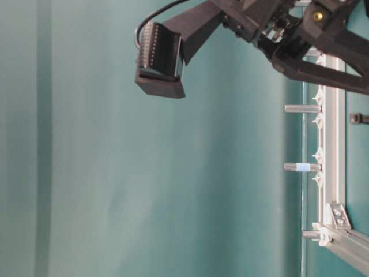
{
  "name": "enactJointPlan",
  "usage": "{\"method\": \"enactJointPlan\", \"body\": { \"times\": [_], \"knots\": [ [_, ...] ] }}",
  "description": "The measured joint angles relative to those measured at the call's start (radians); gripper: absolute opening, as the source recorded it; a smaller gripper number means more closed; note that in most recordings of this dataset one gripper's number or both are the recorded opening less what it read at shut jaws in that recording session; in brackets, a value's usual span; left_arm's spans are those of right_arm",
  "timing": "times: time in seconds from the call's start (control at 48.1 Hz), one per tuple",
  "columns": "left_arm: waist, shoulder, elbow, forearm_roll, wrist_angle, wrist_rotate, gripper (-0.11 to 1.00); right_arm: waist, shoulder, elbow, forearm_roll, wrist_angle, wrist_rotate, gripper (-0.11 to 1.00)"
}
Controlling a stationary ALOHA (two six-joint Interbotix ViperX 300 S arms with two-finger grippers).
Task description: Insert the wire through the string loop located in the center.
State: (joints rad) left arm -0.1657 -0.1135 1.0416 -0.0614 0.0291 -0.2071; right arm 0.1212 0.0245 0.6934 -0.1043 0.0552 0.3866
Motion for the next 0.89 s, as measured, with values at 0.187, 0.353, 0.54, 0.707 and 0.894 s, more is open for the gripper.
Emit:
{"method": "enactJointPlan", "body": {
  "times": [0.187,0.353,0.54,0.707,0.894],
  "knots": [
    [0.000,-0.075,0.000,0.000,0.018,0.000,0.76,0.002,0.000,0.002,0.000,0.000,0.000,0.74],
    [0.000,-0.153,0.005,0.002,0.064,0.002,0.76,0.002,0.000,0.002,0.000,0.000,0.000,0.74],
    [0.000,-0.225,0.006,0.002,0.077,0.002,0.76,0.002,0.000,0.002,0.000,0.000,0.000,0.74],
    [0.000,-0.259,0.008,0.002,0.078,0.002,0.75,0.000,-0.002,0.002,-0.002,0.000,0.000,0.74],
    [0.000,-0.291,0.006,0.003,0.078,0.005,0.75,0.002,-0.002,0.000,-0.002,0.000,0.000,0.74]
  ]
}}
